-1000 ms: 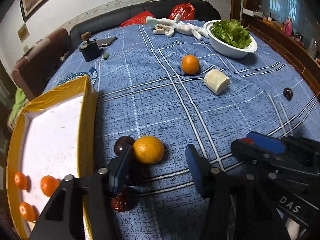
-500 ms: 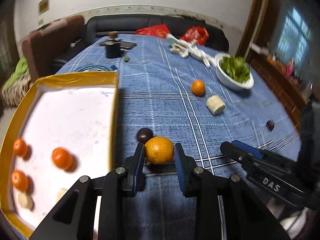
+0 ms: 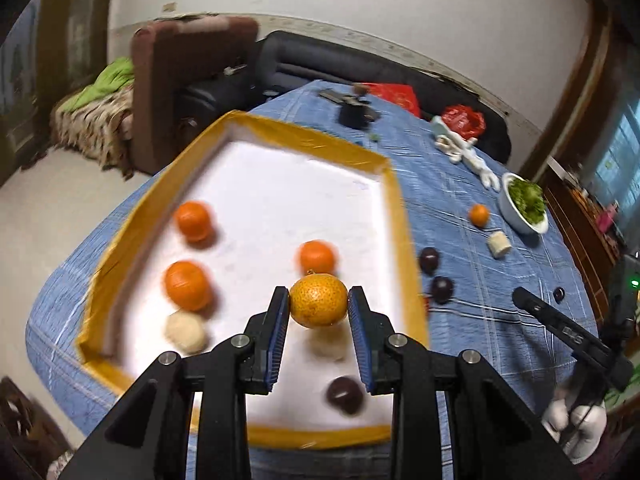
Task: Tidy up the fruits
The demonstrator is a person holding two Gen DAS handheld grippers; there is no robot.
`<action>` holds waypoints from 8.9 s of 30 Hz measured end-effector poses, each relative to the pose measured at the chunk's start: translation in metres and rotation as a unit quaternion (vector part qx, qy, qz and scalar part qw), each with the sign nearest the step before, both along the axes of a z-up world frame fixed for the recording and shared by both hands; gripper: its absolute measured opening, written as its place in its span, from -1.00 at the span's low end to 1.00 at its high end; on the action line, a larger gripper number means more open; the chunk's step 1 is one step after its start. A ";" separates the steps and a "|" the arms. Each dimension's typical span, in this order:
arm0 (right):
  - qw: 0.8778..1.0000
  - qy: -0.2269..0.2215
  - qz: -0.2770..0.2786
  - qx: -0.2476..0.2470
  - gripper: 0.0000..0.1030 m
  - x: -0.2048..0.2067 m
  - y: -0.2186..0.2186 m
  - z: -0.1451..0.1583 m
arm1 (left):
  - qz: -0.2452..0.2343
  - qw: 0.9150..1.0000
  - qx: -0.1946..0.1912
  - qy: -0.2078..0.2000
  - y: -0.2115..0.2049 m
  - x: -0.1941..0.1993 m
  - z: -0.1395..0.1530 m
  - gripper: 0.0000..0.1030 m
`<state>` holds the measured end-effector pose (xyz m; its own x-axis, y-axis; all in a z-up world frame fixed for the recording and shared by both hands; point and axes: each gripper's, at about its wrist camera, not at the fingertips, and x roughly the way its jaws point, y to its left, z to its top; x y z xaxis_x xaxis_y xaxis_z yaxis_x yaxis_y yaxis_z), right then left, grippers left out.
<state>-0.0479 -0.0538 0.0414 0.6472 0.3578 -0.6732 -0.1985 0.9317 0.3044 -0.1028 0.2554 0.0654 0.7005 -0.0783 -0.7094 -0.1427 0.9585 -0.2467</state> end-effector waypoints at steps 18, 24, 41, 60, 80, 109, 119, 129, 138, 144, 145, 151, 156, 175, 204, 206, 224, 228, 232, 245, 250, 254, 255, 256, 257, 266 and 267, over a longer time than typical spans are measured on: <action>0.974 0.077 0.196 0.083 -0.30 -0.001 0.152 0.013 | 0.019 0.999 -0.049 0.006 0.050 -0.019 -0.025 -0.43; 0.977 0.080 0.196 0.033 -0.30 0.013 0.183 0.002 | 0.016 0.999 -0.042 0.001 0.048 -0.019 -0.027 -0.40; 0.982 0.060 0.178 0.027 0.21 0.016 0.184 0.004 | 0.051 0.994 -0.092 -0.024 0.071 -0.030 -0.011 0.29; 0.994 0.069 0.080 0.011 0.22 0.019 0.069 -0.011 | 0.016 0.997 -0.077 -0.021 0.036 -0.030 -0.004 0.36; 0.992 0.063 0.099 -0.038 -0.44 0.034 0.084 -0.024 | -0.023 0.999 -0.020 -0.016 -0.006 -0.018 0.006 0.36; 0.997 0.061 0.038 0.040 -0.42 0.046 -0.010 -0.025 | -0.181 0.966 0.131 0.131 -0.153 0.156 -0.045 -0.06; 0.996 0.065 0.035 0.042 -0.42 0.047 -0.010 -0.027 | -0.174 0.974 0.118 0.081 -0.155 0.131 -0.024 -0.56; 0.996 0.061 0.036 0.062 -0.42 0.044 -0.014 -0.026 | -0.105 0.994 0.006 0.026 -0.090 0.067 0.006 -0.55; 0.999 0.041 0.006 0.027 -0.43 0.033 -0.010 -0.023 | -0.003 1.000 -0.018 0.008 -0.001 0.019 0.001 -0.55; 0.999 0.010 0.043 0.003 -0.42 0.007 0.028 0.007 | 0.045 0.999 -0.019 -0.001 0.043 0.005 -0.005 -0.54; 0.998 0.002 0.063 0.002 -0.42 0.001 0.043 0.017 | 0.048 0.999 -0.024 -0.001 0.048 0.004 -0.006 -0.54; 0.986 -0.006 0.164 -0.007 -0.42 -0.014 0.126 0.039 | 0.048 0.997 -0.052 0.003 0.065 -0.002 -0.016 -0.54; 0.978 0.014 0.207 -0.020 -0.41 -0.012 0.180 0.025 | 0.050 0.996 -0.077 0.004 0.077 -0.006 -0.021 -0.54; 0.981 0.021 0.195 -0.001 -0.11 0.001 0.186 0.022 | 0.046 0.993 -0.108 -0.021 0.078 -0.017 -0.009 0.56; 0.997 0.010 0.074 0.025 0.15 -0.015 0.039 0.022 | -0.016 0.995 0.100 -0.002 -0.051 -0.025 0.011 0.57; 0.997 0.012 0.066 0.027 0.15 -0.014 0.032 0.021 | -0.023 0.994 0.103 -0.002 -0.057 -0.025 0.011 0.57; 0.993 0.049 -0.104 0.039 0.15 0.039 -0.116 0.006 | -0.111 0.994 0.002 0.023 -0.086 -0.010 0.000 0.57; 0.996 0.058 -0.071 0.021 0.15 0.063 -0.085 0.000 | -0.120 0.992 -0.010 0.024 -0.091 -0.009 0.002 0.57; 0.996 0.049 -0.064 -0.047 0.14 0.095 -0.051 -0.006 | -0.126 0.992 -0.009 0.024 -0.094 -0.011 0.002 0.57; 0.995 0.102 -0.003 -0.021 -0.21 0.096 -0.021 -0.025 | -0.123 0.991 -0.036 0.039 -0.083 -0.005 -0.010 0.58; 0.989 0.127 0.042 0.056 -0.17 0.058 -0.019 -0.018 | -0.124 0.990 -0.051 0.039 -0.079 -0.004 -0.011 0.58; 0.987 0.121 0.076 0.076 0.05 0.036 -0.024 -0.006 | -0.130 0.989 -0.057 0.032 -0.077 -0.009 -0.008 0.58; 0.990 0.104 0.064 0.077 0.05 0.030 -0.038 0.003 | -0.132 0.989 -0.057 0.030 -0.076 -0.011 -0.008 0.59; 0.993 0.085 0.042 0.075 0.05 0.029 -0.052 0.011 | -0.133 0.989 -0.057 0.029 -0.077 -0.012 -0.008 0.59; 0.995 0.072 0.023 0.073 0.05 0.028 -0.063 0.016 | -0.134 0.989 -0.058 0.029 -0.077 -0.012 -0.008 0.59; 0.973 0.060 -0.217 0.055 0.07 0.044 -0.203 -0.008 | -0.160 0.986 -0.038 0.033 -0.103 -0.007 -0.009 0.59; 0.972 0.061 -0.222 0.047 0.09 0.044 -0.204 -0.013 | -0.161 0.986 -0.033 0.035 -0.106 -0.006 -0.010 0.59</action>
<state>-0.0035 -0.2579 0.0279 0.6692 0.1246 -0.7325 0.2607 0.8838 0.3885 -0.1084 0.1497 0.0555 0.5817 -0.3357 -0.7409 0.1469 0.9393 -0.3102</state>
